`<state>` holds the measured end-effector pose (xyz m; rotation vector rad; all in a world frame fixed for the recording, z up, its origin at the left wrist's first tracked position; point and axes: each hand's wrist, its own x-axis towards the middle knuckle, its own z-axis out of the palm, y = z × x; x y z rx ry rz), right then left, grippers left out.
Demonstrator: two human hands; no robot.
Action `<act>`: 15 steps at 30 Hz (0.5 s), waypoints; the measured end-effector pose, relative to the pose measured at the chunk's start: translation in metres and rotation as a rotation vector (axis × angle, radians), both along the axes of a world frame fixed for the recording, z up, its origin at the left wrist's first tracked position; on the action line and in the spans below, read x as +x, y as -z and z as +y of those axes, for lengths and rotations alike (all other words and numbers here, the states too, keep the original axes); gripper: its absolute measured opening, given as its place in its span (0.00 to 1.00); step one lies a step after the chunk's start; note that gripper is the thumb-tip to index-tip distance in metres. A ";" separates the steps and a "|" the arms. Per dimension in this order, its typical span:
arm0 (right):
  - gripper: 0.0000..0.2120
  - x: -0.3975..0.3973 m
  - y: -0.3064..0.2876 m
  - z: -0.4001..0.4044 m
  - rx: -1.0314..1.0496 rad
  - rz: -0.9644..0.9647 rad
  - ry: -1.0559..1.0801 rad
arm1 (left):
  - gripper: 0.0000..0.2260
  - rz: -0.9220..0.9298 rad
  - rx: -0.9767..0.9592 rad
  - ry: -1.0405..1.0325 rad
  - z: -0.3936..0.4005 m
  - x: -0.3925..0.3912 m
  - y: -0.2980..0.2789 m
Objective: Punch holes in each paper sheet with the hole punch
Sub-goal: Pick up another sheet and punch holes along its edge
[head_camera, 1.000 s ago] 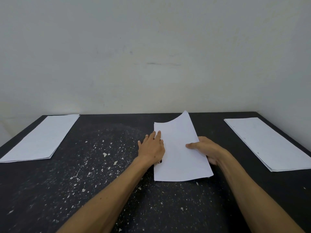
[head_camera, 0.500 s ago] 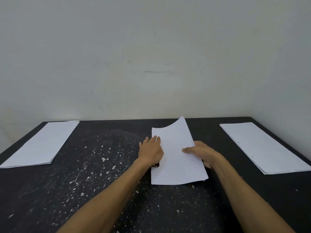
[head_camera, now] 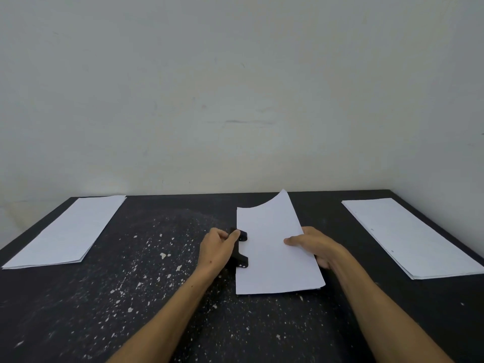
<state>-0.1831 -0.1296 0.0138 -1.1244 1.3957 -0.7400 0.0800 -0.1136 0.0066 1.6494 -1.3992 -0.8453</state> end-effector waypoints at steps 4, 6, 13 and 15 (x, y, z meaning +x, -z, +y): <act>0.11 0.000 0.001 -0.001 -0.003 0.011 -0.005 | 0.18 -0.206 0.090 0.150 -0.007 0.007 -0.005; 0.12 -0.001 0.002 -0.002 0.000 0.000 -0.004 | 0.16 -0.215 0.148 0.198 -0.009 0.007 -0.009; 0.12 -0.002 0.002 0.000 0.007 0.003 -0.017 | 0.15 -0.148 0.303 0.255 -0.017 0.007 -0.019; 0.12 -0.002 0.000 0.004 0.020 -0.004 -0.019 | 0.16 -0.146 0.341 0.256 -0.018 0.008 -0.022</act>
